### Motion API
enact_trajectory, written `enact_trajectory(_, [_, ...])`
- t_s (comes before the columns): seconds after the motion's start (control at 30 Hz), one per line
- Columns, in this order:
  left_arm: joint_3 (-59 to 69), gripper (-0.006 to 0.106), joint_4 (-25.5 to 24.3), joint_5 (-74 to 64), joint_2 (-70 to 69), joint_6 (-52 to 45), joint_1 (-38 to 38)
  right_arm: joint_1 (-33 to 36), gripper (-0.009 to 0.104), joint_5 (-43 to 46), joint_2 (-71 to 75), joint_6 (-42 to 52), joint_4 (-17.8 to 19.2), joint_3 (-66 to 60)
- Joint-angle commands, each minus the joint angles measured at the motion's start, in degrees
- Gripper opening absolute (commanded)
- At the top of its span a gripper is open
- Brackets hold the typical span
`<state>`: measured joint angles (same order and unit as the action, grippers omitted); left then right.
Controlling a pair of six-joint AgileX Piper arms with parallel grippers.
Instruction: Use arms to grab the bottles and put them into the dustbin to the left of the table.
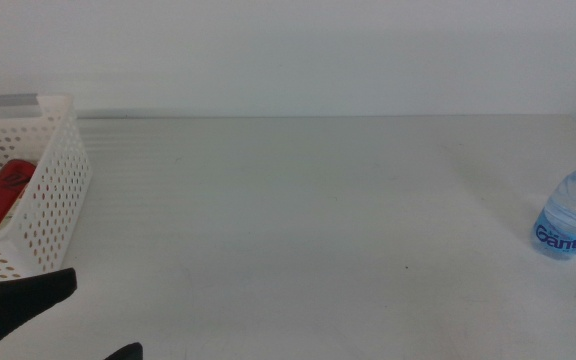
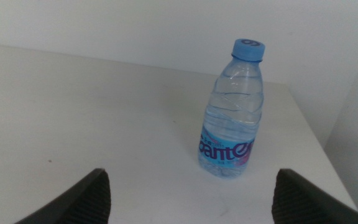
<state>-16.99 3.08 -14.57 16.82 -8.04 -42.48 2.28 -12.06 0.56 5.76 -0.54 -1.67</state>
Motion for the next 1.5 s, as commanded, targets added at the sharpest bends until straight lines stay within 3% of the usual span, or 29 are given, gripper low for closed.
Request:
enact_trajectory(0.0, [-1.51, 0.09, 0.26, 4.67, 0.84, 0.81, -0.22, -0.22, 0.068, 4.23, 1.37, 0.21, -1.5, 0.92])
enact_trajectory(0.13, [-1.51, 0.09, 0.26, 4.65, 0.84, 0.81, -0.22, -0.22, 0.068, 0.93, -3.09, 0.44, -2.71, 5.29])
enact_trajectory(0.3, [-1.51, 0.09, 0.26, 4.65, 0.84, 0.81, -0.22, -0.22, 0.068, 3.03, -14.45, 3.88, -2.16, 12.52])
enact_trajectory(0.73, [-1.51, 0.09, 0.26, 4.65, 0.84, 0.81, -0.22, -0.22, 0.068, 23.35, -43.01, 3.46, -2.16, 16.48])
enact_trajectory(1.3, [-1.51, 0.09, 0.26, 4.65, 0.84, 0.81, -0.22, -0.22, 0.068, 47.19, -67.87, -3.35, -2.34, 16.48])
enact_trajectory(1.47, [-1.51, 0.09, 0.26, 4.65, 0.84, 0.81, -0.22, -0.22, 0.068, 59.1, -73.75, -1.78, -2.28, 15.54])
